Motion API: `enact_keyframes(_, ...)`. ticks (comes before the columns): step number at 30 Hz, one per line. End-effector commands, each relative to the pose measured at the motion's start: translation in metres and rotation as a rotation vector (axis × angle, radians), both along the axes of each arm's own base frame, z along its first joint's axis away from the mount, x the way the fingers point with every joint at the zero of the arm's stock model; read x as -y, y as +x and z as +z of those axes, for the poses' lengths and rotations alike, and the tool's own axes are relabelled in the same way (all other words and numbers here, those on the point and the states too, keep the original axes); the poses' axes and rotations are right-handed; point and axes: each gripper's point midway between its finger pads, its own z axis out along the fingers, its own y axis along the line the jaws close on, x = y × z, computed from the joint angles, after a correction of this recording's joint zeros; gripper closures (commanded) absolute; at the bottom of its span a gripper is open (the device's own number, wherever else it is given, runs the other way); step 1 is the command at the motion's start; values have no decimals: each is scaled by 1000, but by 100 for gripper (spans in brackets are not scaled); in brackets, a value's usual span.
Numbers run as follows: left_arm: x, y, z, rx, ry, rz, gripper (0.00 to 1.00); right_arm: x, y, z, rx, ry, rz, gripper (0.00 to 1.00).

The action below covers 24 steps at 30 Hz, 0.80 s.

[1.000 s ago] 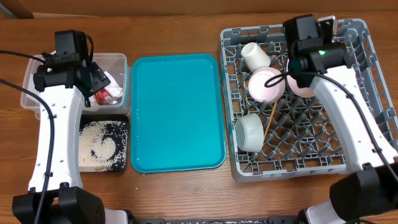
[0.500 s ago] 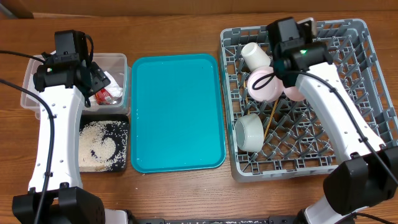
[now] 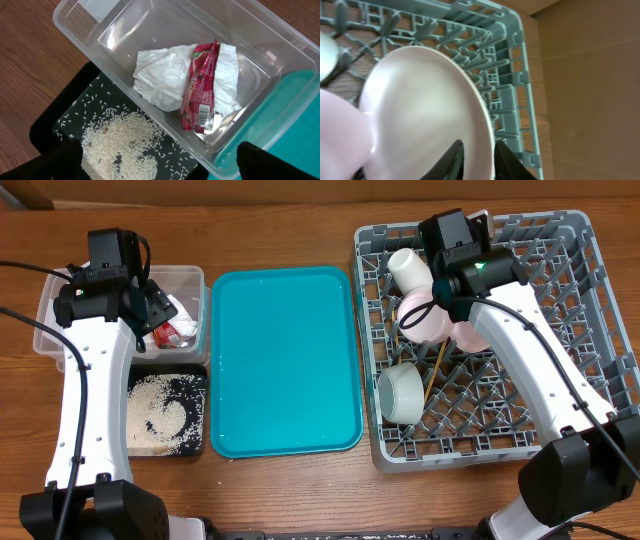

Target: Sort waste into correct bins and load items into the dishwasher

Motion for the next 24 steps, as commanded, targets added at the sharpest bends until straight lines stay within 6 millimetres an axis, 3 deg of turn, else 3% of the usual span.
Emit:
enact_keyframes(1,-1,3,13,45,-4,13,0,-5,2,0,8,42,14,72)
enact_keyframes(5,-1,2,13,46,-4,13,0,0,5,14,54,9,-6,58)
enact_keyframes(8,-1,2,13,46,-4,13,0,-15,9,20,70,72,33,52)
enact_keyframes(10,-1,3,13,45,-5,13,0,-36,10,16,64,161,94,41)
enact_keyframes(13,-1,2,13,45,-4,13,0,-80,7,4,13,329,215,36)
enact_keyframes(14,-1,3,13,45,-4,13,0,-94,4,0,-9,382,252,28)
enact_keyframes(15,-1,2,13,45,-4,13,0,-109,0,-4,-35,437,291,0)
enact_keyframes(19,-1,2,13,45,-4,13,0,-143,-11,-12,-101,578,381,0)
enact_keyframes(24,0,3,13,45,-5,12,0,-149,-13,-13,-114,611,398,0)
